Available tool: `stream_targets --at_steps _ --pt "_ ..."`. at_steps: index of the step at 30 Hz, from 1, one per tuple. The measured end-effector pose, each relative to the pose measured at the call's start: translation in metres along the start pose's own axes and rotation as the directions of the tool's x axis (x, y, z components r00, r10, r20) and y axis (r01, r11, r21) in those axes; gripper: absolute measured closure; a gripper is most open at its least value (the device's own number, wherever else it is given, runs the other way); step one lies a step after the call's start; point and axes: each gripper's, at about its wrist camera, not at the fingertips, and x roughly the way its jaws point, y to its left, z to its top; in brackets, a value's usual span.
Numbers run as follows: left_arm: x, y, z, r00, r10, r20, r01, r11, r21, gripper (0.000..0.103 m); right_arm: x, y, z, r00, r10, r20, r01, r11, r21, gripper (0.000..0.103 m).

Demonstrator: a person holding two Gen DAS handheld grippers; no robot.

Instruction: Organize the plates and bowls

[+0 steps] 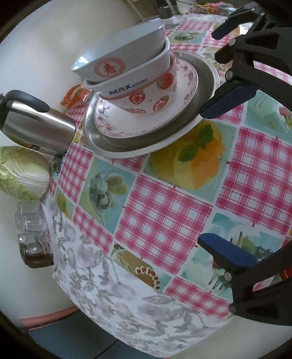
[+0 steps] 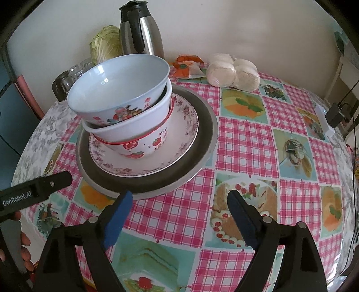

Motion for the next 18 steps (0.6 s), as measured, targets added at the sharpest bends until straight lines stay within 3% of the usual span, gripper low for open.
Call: stream_targets --at_steps 18 --pt "0.017 0.011 0.004 0.999 -0.011 -0.043 0.012 1.000 0.008 0.000 0.005 0.005 0.003 1.000 -0.016 -0.002 0.016 1.000 -0.003 0.016"
